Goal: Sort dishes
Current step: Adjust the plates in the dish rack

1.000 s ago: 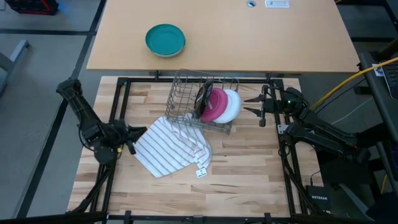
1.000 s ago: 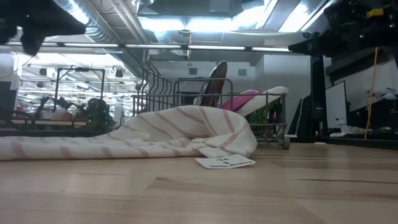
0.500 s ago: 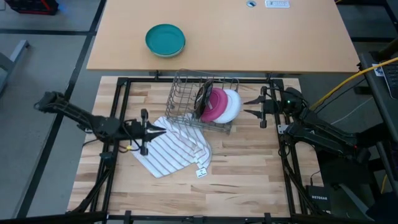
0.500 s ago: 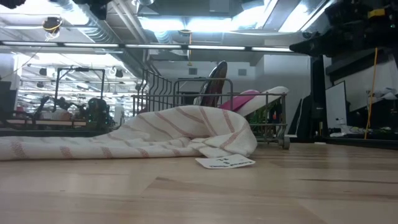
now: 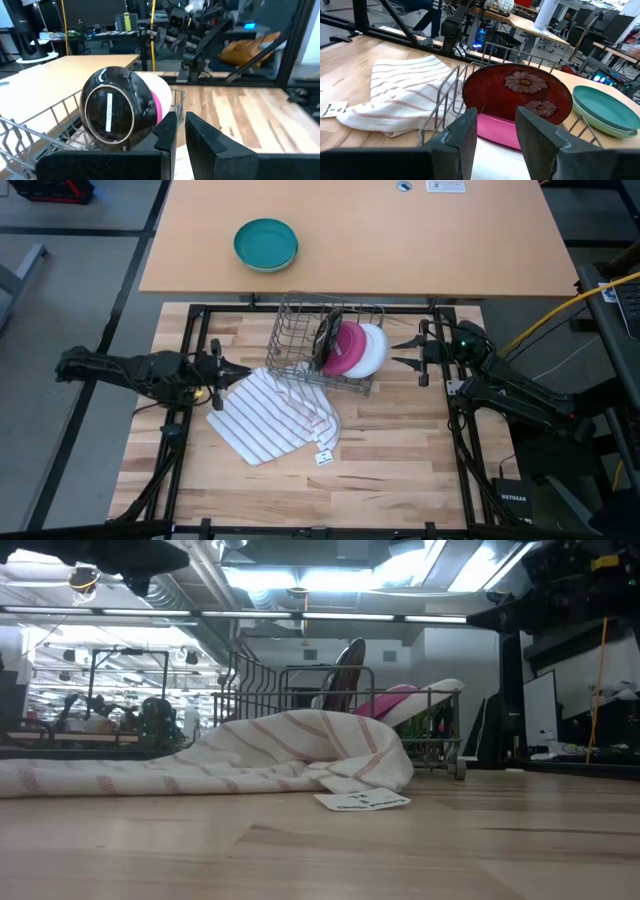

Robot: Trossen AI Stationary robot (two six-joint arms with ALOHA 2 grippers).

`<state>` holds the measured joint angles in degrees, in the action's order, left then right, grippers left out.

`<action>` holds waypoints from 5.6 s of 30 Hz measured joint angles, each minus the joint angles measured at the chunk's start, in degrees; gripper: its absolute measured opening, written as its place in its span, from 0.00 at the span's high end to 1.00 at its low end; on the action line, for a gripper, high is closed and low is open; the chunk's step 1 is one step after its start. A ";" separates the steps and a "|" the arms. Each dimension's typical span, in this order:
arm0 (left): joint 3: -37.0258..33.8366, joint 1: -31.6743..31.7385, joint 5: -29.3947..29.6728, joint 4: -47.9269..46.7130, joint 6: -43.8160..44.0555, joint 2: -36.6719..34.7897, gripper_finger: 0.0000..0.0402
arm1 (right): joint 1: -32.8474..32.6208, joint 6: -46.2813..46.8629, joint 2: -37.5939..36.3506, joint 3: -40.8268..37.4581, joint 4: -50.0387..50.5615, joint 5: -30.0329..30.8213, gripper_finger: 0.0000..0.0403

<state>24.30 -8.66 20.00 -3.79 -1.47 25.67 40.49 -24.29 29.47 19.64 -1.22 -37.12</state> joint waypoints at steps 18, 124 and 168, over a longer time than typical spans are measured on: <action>-15.94 0.19 -0.55 1.91 -0.09 -24.40 0.92 | 0.02 -3.93 0.00 0.02 3.08 2.16 0.66; -16.42 0.17 1.68 -3.36 -0.03 -25.42 0.92 | -12.76 -18.81 62.61 37.13 -11.86 23.15 0.66; -16.40 0.18 1.67 -5.14 0.00 -25.40 0.92 | -23.23 -45.18 48.75 37.09 30.04 51.59 0.66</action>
<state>7.90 -8.48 21.66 -8.93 -1.48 0.27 17.26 -69.47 78.22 56.73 28.83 14.46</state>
